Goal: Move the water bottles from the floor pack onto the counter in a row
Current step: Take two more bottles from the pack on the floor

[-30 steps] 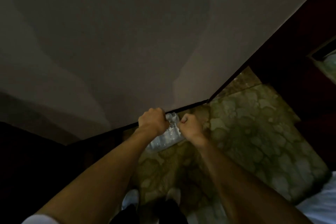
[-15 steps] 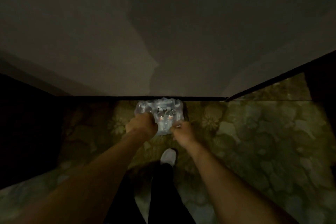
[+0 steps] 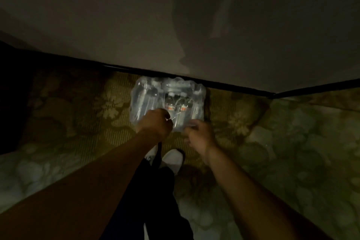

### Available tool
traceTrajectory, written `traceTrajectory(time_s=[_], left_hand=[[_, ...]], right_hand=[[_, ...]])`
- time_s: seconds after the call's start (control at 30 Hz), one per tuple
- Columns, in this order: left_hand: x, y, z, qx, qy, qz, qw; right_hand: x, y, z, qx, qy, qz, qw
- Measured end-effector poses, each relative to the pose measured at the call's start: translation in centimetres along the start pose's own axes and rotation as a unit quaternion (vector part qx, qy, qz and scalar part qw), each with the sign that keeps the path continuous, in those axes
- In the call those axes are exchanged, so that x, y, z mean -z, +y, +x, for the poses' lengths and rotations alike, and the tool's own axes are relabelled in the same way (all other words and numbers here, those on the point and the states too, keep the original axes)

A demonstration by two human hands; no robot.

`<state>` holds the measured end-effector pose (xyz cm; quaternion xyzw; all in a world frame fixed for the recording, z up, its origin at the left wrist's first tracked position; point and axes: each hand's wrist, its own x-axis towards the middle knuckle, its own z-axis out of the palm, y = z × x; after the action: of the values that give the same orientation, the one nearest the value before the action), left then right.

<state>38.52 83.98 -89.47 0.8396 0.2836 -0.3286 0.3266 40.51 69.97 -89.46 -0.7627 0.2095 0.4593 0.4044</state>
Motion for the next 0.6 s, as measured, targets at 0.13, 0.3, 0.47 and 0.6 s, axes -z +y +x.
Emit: traceTrajectory(time_s=[0.13,0.3,0.47,0.6], left_hand=[[-1.7,-1.2,4.8,0.004,0.010,-0.003,1.000],[-4.0,-1.8,10.2,0.000,0.015,0.006,1.000],[-6.7,-2.4,14.2,0.000,0.008,-0.002,1.000],[-8.3,-2.6,17.3,-0.020,-0.001,0.005,1.000]], right_hand=[[-0.6,0.3,5.1,0.007,0.002,0.004,1.000],[-2.5,0.2,10.9,0.019,0.021,0.035,0.999],[-3.9,0.1,15.4,0.017,0.011,0.073,0.997],[-4.4,0.5,18.8,0.009,0.017,0.088,0.996]])
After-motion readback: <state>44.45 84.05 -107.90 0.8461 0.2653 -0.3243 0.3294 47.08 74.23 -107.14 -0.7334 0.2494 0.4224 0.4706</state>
